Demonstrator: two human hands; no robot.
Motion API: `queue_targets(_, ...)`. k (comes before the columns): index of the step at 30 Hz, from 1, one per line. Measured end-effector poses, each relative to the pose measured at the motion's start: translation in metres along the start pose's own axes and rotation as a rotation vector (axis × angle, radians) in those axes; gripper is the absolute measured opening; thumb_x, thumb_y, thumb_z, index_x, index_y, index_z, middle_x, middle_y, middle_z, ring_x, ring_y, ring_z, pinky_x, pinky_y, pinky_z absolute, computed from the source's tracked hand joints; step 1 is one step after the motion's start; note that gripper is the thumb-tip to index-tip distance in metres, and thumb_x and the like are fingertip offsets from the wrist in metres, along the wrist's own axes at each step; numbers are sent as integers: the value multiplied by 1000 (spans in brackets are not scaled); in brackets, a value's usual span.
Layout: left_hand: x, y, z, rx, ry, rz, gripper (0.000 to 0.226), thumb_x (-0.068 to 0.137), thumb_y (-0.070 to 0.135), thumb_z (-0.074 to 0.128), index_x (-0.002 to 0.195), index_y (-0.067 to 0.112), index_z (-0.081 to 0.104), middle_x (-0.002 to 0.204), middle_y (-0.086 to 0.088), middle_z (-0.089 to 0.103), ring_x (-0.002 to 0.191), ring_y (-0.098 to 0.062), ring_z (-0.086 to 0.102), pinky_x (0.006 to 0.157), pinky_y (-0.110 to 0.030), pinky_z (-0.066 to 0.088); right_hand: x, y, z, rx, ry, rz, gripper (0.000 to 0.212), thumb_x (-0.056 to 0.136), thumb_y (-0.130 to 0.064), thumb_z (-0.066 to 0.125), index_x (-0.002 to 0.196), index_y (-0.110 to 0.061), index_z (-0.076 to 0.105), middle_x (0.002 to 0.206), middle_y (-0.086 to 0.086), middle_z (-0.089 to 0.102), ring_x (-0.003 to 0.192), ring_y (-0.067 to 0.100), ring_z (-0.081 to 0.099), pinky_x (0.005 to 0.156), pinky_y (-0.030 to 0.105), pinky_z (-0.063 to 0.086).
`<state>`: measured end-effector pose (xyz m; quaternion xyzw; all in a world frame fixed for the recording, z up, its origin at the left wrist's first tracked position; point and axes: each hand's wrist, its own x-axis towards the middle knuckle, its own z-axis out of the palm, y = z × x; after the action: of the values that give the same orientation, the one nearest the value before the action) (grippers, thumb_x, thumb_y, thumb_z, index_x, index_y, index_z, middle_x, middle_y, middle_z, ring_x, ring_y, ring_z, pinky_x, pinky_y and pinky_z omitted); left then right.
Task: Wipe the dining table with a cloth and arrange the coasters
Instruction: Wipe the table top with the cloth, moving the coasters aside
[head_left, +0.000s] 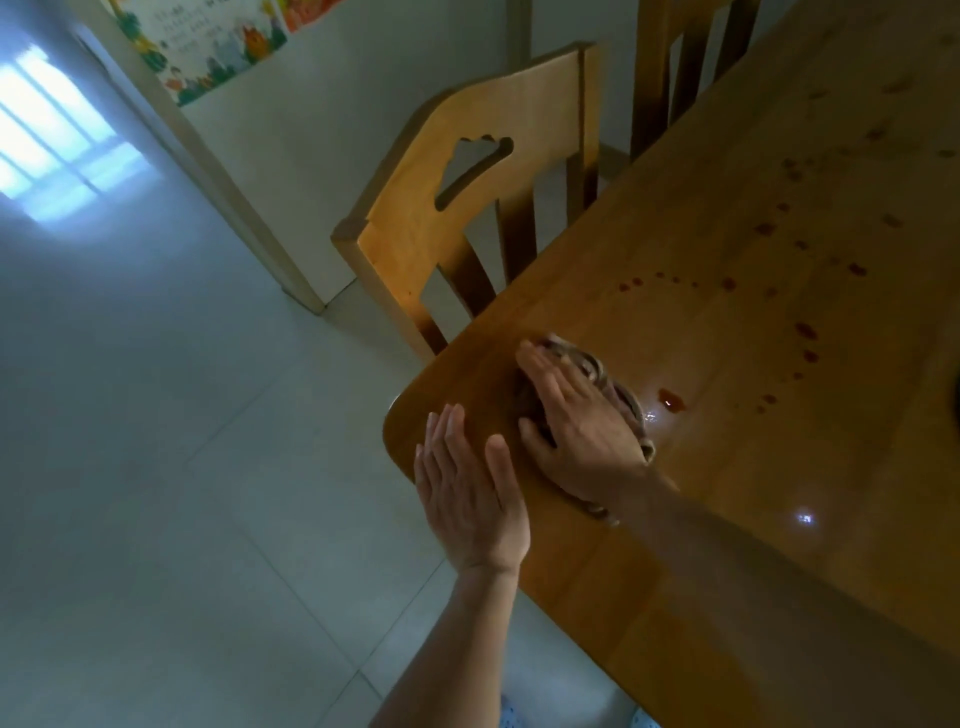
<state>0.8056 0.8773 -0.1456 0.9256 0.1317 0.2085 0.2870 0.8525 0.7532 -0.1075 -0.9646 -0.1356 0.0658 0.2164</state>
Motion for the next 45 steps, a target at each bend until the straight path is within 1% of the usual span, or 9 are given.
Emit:
queue_targets(4,0,-1,1,-2,41,15,48,99,36,34,126,5,59,128,-9,64,127,-24,53,107,-42,39,48,-11,14,-91,204,291,60,95,-43,35,146,-11,33,160,12,23,150,27,10,123,45,6)
queue_targets(11,0,-1,-1,-18,-37,-27,64,100,49,18,134,8,53,135,-8,58,134,-24,46,114,-40,31,-35,-13,21,19,-23,-197,57,97,-44,30,146,-19,41,157,0,33,149,13,18,121,42,20)
queue_targets(17,2,-4,1,71,-67,12,57,101,44,25,132,7,55,135,-11,58,133,-27,46,109,-45,36,-130,24,14,-97,41,-98,50,96,-45,43,143,-27,48,154,-9,36,147,8,21,122,35,16)
queue_targets(23,2,-6,1,100,-87,48,53,101,41,28,127,6,59,133,-14,59,131,-30,48,108,-47,36,-77,-3,19,-69,158,207,52,101,-46,31,148,-25,40,159,-5,25,149,13,13,121,39,6)
queue_targets(30,2,-7,-2,120,-106,59,56,102,44,25,127,8,59,135,-14,58,133,-30,46,109,-48,35,-115,0,25,-169,55,4,54,97,-50,38,147,-30,41,157,-8,32,149,11,17,121,43,17)
queue_targets(35,1,-3,-5,259,-249,51,67,97,55,18,140,12,46,149,-13,42,143,-29,30,118,-49,21,-180,45,4,-259,98,261,66,93,-66,31,150,-32,33,159,-4,25,150,16,14,120,48,12)
queue_targets(40,-2,11,-11,309,-335,237,60,92,48,38,136,10,50,148,-14,43,144,-33,29,118,-53,8,-154,93,-18,-313,165,473,81,90,-75,21,153,-25,25,162,1,16,151,19,4,122,47,11)
queue_targets(43,21,46,9,256,-467,237,61,99,53,28,150,18,30,160,-5,22,150,-21,8,118,-41,-8,-128,102,-26,-298,195,566,81,90,-69,25,153,-19,26,161,6,18,151,22,7,122,45,11)
queue_targets(45,43,58,29,250,-534,245,63,100,54,18,154,21,18,163,-1,11,151,-17,0,118,-38,-11,-140,99,-23,-249,191,475,75,91,-60,32,154,-19,27,161,4,19,151,20,8,121,45,13)
